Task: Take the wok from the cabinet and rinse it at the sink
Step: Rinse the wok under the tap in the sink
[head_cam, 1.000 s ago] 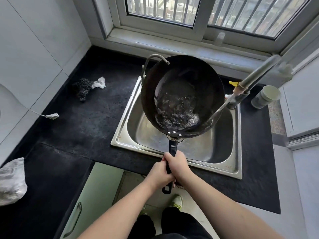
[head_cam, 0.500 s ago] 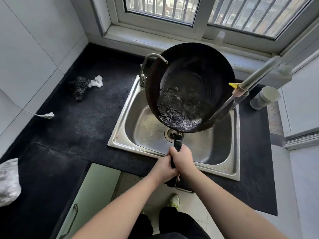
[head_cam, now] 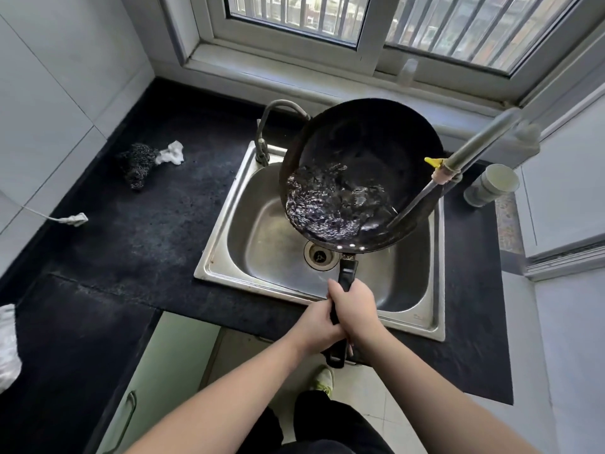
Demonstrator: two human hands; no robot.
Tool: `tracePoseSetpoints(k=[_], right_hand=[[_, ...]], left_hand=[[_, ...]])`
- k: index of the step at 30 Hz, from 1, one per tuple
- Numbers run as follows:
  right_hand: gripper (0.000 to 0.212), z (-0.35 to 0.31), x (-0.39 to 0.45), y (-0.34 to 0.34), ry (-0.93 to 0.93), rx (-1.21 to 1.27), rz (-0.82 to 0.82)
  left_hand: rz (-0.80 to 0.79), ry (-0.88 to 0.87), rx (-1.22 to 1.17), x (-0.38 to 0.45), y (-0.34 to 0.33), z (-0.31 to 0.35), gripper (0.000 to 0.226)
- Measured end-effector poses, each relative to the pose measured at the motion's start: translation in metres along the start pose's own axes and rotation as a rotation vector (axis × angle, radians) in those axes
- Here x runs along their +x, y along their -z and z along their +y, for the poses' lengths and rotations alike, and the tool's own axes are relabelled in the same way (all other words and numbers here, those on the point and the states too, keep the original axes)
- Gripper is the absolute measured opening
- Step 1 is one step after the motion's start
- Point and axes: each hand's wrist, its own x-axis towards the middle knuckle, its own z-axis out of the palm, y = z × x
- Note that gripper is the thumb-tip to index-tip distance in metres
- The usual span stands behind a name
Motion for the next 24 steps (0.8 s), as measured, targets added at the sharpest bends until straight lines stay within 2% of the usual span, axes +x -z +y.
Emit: tracePoseSetpoints(k=[6,15,22,24], right_hand=[[0.029,0.004,-0.017,0.000,-0.088,-0.015,-0.036],[0.022,0.011,-0.043,-0.021,-0.227,0.099,-0.062],[0.014,-0.011,-0.066,-0.025,-0.263,0.244,-0.110],[0.017,-0.020,-0.070,-0.024,-0.280,0.311,-0.125]], left_hand=[[-0.081,0.105,-0.301,-0.025,-0.007,0.007,0.016],[-0.151,0.209,-0.504,-0.060,0.000,0.007,0.009],[-0.212,0.331,-0.638,-0.069,0.025,0.025,0.011],[-0.202,0.372,-0.647,-0.068,0.032,0.032,0.017]])
